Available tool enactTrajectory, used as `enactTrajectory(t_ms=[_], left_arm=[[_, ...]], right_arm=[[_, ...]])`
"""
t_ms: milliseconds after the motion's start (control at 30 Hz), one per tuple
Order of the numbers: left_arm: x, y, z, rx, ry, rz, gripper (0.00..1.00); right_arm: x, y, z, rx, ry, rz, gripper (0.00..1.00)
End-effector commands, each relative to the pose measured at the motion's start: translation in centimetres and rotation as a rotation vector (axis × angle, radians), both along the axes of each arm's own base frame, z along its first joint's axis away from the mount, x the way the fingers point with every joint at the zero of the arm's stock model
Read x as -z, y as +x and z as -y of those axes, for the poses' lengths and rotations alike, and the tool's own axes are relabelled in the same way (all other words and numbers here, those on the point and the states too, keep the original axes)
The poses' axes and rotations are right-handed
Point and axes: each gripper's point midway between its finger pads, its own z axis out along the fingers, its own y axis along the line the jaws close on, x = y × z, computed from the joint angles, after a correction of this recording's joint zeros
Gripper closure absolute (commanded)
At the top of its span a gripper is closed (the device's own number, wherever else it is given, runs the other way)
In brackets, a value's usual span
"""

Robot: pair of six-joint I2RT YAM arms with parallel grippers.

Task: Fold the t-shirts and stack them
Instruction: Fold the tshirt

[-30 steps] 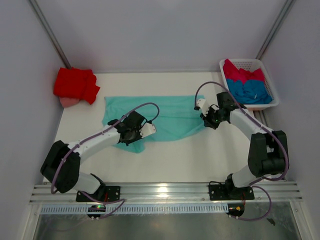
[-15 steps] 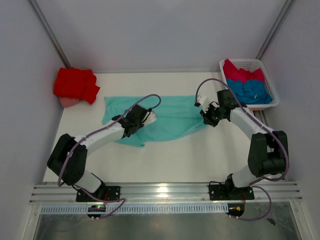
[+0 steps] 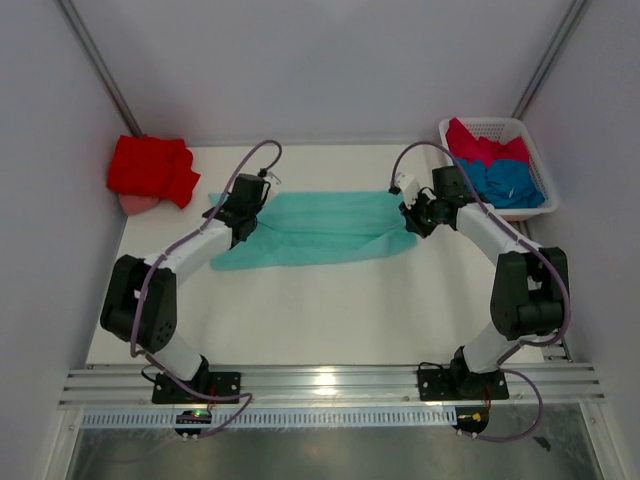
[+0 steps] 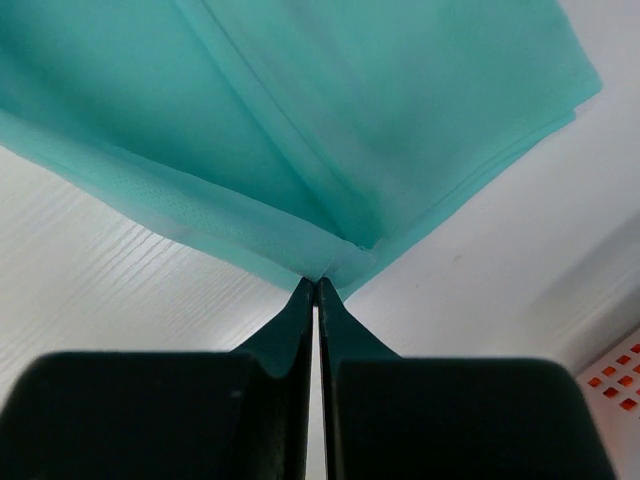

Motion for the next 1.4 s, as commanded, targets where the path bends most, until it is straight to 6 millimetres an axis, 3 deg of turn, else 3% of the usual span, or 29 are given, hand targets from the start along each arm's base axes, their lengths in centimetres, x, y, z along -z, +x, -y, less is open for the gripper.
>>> enactTrajectory(t_ms=[0,267,400,767,967,1167,1367], left_arm=[[-3.0,3.6,-1.5,-0.097,-0.050,0.167,1.00],[-3.3,7.4,-3.2,-0.145,-0.008,0.224,1.00],[-4.6,10.1,-2.9,-0.146,0.006,0.295,1.00],[-3.7,15.7,-2.4,-0.150,0.042,0.310,1.00],[-2.0,16.7,-2.1,-0.141,0.047,0.273,1.00],[0.3,16.3,-2.3,-0.120,0.084,0.198,1.00],[1.1,16.2,-2.2,-0.104,0.092,0.171,1.00]], right_arm=[[-2.6,3.4,-0.1,0.060,0.023,0.095,0.97],[-2.7,6.6,0.0,0.115,0.024,0.088,0.97],[-2.5,7.6,-0.3,0.125,0.033,0.091,0.97],[-1.8,9.7,0.0,0.165,0.021,0.093,0.97],[-1.4,10.7,0.3,0.188,0.006,0.081,0.97],[-0.7,11.4,0.1,0.195,0.008,0.060,0.97],[0.0,11.7,0.0,0.196,0.010,0.046,0.97]])
